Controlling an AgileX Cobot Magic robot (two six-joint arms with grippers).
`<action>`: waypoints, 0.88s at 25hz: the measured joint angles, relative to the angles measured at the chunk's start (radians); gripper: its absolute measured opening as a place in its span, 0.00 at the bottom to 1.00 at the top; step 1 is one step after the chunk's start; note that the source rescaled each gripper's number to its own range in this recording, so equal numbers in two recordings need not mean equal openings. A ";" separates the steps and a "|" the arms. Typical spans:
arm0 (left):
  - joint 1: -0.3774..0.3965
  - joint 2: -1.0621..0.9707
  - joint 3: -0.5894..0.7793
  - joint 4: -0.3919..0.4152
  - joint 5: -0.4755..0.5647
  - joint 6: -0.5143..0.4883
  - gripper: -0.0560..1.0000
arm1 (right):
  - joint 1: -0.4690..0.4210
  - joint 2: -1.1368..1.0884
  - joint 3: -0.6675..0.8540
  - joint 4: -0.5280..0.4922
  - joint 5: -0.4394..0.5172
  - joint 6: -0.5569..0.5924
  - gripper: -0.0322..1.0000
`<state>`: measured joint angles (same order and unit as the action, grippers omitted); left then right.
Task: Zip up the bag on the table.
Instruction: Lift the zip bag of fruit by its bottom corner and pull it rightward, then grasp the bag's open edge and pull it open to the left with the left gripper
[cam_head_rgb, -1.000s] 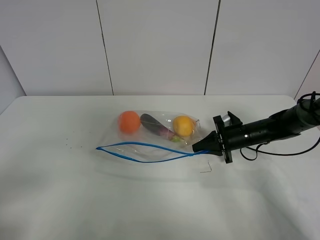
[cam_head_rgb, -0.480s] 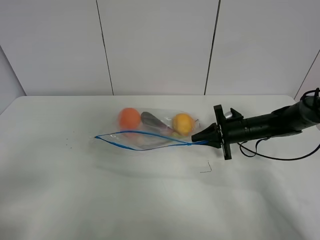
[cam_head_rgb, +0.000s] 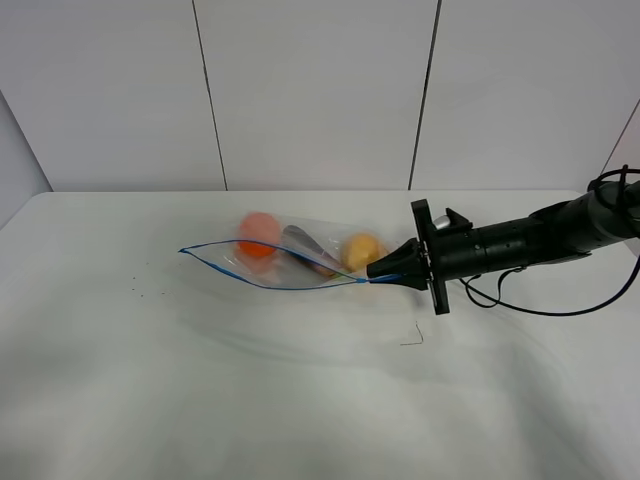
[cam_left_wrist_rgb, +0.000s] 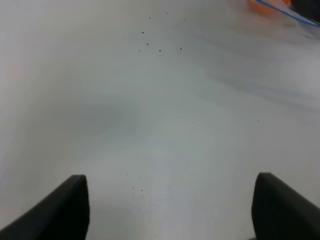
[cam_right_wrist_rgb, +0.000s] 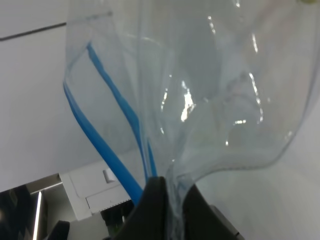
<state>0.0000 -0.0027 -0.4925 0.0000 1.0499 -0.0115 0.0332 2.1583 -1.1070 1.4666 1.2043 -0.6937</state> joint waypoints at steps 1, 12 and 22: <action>0.000 0.000 0.000 0.000 0.000 0.000 1.00 | 0.000 0.000 0.000 0.004 0.000 0.000 0.03; 0.000 0.000 0.000 0.000 0.000 0.000 1.00 | 0.000 0.000 0.000 0.053 0.001 -0.017 0.03; 0.000 0.000 0.000 0.000 0.000 0.000 1.00 | 0.000 0.000 0.000 0.054 0.001 -0.018 0.03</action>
<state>0.0000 -0.0027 -0.4925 0.0000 1.0499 -0.0115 0.0332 2.1583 -1.1070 1.5209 1.2050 -0.7121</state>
